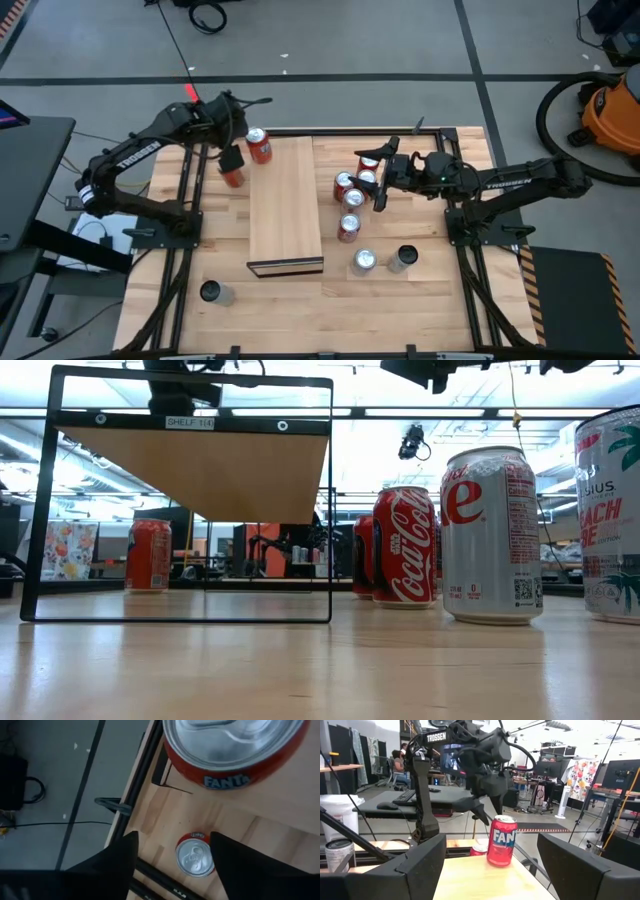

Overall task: Place canned beverage on shelf
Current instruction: Put the bottom orange soda can on the shelf

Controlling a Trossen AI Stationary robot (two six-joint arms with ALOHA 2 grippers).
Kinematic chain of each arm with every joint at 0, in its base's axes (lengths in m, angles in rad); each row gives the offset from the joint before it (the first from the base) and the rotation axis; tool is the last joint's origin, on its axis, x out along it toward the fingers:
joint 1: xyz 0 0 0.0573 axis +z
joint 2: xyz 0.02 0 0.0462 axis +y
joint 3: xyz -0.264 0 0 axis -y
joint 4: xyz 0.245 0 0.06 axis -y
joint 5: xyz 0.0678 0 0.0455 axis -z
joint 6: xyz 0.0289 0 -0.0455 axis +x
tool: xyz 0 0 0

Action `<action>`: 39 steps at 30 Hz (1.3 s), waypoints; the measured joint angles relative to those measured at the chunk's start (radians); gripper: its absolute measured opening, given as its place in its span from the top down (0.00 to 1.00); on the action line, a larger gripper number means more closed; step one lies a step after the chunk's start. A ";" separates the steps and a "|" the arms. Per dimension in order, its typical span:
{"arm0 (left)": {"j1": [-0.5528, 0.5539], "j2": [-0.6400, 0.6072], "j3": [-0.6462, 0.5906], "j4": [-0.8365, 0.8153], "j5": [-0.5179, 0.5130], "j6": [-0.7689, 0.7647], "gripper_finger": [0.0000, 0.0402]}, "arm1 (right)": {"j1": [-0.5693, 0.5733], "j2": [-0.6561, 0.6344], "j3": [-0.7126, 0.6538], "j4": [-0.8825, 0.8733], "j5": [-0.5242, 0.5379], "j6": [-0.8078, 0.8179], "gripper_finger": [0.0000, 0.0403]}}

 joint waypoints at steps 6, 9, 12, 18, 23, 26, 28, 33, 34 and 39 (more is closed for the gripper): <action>0.008 0.000 -0.023 0.058 0.083 0.001 0.49 | 0.000 0.000 0.000 -0.003 0.000 -0.001 0.20; 0.006 0.001 -0.024 0.086 0.086 0.000 0.52 | 0.000 0.000 0.000 -0.002 0.000 -0.001 0.20; 0.006 0.002 -0.024 0.115 0.102 0.000 0.54 | 0.000 0.000 0.000 -0.001 0.000 -0.002 0.20; 0.004 0.002 -0.024 0.140 0.140 -0.002 0.57 | 0.000 0.000 0.000 0.000 0.000 -0.003 0.20; 0.004 0.002 -0.024 0.169 0.166 -0.006 0.60 | 0.000 0.000 0.000 0.003 0.000 -0.003 0.20; 0.004 0.002 -0.024 0.194 0.166 0.002 0.61 | 0.000 0.000 0.000 0.005 0.000 -0.003 0.20; 0.004 0.004 -0.024 0.204 0.166 0.014 0.62 | 0.000 0.000 0.000 0.005 0.000 -0.003 0.20; 0.004 0.034 -0.024 0.225 0.166 0.028 0.65 | 0.000 0.000 0.000 0.005 0.000 -0.003 0.20; 0.004 0.042 -0.024 0.229 0.166 0.032 0.65 | 0.000 0.000 0.000 0.005 0.000 -0.003 0.20; -0.006 0.096 -0.024 0.253 0.166 0.048 0.65 | 0.000 0.000 0.000 0.004 0.000 -0.003 0.20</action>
